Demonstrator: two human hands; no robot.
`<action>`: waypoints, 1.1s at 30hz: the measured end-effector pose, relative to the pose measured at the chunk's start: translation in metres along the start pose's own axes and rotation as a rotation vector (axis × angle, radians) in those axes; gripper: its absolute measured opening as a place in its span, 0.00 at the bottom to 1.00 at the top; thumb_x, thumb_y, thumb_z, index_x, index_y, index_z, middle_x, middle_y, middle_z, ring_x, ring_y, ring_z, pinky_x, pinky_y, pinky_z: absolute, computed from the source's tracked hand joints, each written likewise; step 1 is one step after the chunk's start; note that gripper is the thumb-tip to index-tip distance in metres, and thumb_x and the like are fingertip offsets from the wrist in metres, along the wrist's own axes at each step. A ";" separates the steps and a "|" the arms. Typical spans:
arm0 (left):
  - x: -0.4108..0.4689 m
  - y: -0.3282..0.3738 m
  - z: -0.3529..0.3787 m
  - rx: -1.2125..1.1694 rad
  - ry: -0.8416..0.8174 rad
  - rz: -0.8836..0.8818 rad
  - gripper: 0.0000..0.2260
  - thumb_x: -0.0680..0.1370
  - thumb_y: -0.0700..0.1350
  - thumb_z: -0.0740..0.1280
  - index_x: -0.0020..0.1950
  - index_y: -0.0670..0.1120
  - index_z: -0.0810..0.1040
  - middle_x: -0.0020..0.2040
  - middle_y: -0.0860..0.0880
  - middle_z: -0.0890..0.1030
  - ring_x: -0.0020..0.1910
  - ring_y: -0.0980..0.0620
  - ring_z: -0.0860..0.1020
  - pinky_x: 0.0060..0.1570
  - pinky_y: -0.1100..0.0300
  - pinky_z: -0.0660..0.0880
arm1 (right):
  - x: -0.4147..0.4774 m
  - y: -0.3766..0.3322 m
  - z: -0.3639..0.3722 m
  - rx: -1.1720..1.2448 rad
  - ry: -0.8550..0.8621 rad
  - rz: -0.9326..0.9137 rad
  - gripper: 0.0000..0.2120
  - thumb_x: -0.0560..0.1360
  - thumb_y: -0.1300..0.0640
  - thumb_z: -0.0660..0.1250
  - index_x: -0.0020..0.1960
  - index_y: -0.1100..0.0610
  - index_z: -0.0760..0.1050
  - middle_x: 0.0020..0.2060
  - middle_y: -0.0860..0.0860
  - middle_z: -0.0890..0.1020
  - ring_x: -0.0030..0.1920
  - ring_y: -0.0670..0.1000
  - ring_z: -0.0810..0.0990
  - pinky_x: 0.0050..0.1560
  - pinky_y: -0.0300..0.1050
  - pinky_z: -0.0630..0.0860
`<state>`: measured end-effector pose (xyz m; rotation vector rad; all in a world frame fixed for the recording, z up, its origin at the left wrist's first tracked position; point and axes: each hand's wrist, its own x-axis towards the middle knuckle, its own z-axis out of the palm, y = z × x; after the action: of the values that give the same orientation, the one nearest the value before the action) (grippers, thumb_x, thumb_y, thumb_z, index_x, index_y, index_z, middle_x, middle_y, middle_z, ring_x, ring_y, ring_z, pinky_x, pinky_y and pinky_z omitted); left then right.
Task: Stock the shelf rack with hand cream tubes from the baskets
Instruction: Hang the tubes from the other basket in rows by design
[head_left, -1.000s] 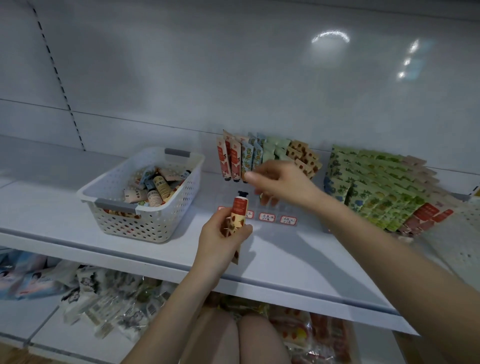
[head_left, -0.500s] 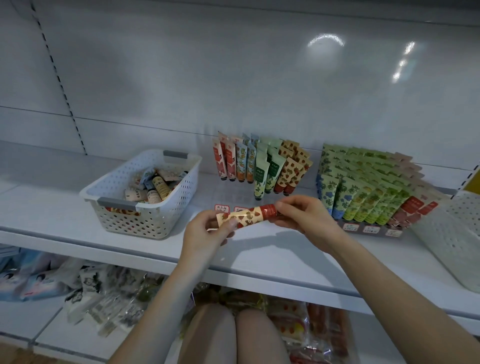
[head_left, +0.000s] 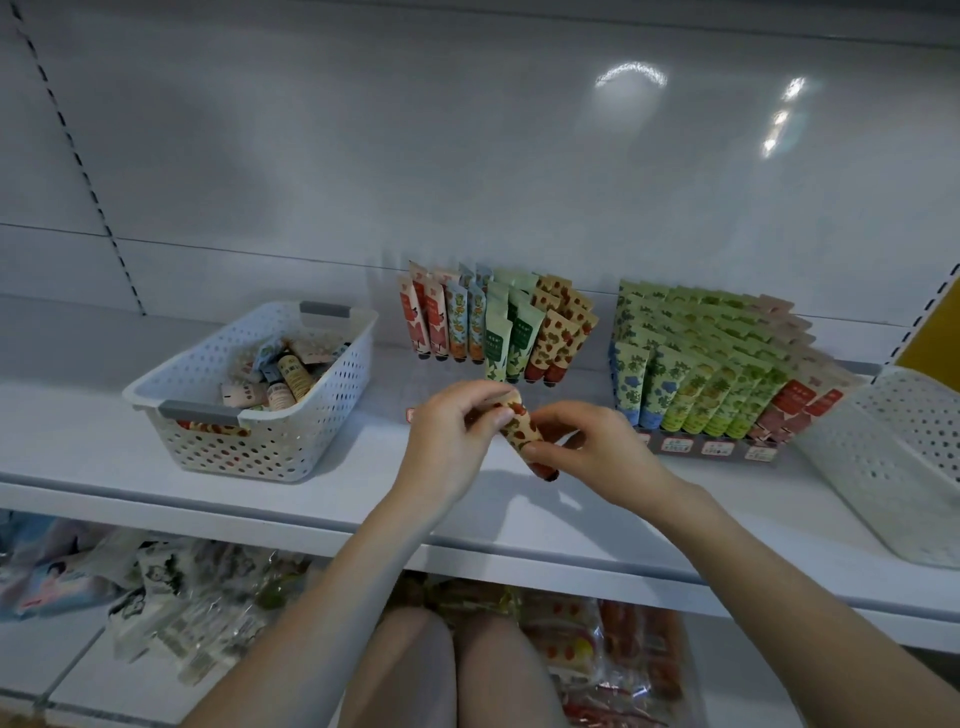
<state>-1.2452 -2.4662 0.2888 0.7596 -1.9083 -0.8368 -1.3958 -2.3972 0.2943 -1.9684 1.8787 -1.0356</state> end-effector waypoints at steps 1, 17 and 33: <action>0.002 0.001 0.003 0.001 0.002 0.012 0.10 0.75 0.36 0.68 0.55 0.42 0.81 0.47 0.53 0.79 0.48 0.57 0.76 0.48 0.75 0.69 | 0.000 0.002 0.000 0.004 0.008 -0.001 0.08 0.71 0.60 0.71 0.51 0.58 0.80 0.38 0.43 0.80 0.38 0.44 0.80 0.44 0.39 0.78; -0.014 -0.102 0.010 0.617 -0.175 0.031 0.13 0.76 0.47 0.64 0.34 0.47 0.66 0.32 0.52 0.68 0.34 0.52 0.67 0.38 0.58 0.64 | 0.080 0.050 -0.016 0.052 0.365 0.390 0.10 0.74 0.61 0.68 0.36 0.64 0.75 0.30 0.53 0.76 0.28 0.45 0.68 0.26 0.34 0.63; -0.015 -0.119 0.014 0.601 -0.132 0.029 0.12 0.74 0.50 0.60 0.35 0.44 0.73 0.33 0.51 0.73 0.35 0.51 0.71 0.38 0.57 0.68 | 0.096 0.052 0.002 -0.076 0.369 0.351 0.11 0.74 0.62 0.67 0.45 0.72 0.76 0.42 0.64 0.81 0.42 0.60 0.77 0.29 0.39 0.62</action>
<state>-1.2316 -2.5211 0.1817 1.0435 -2.3151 -0.2875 -1.4421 -2.4958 0.2928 -1.4733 2.3758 -1.2958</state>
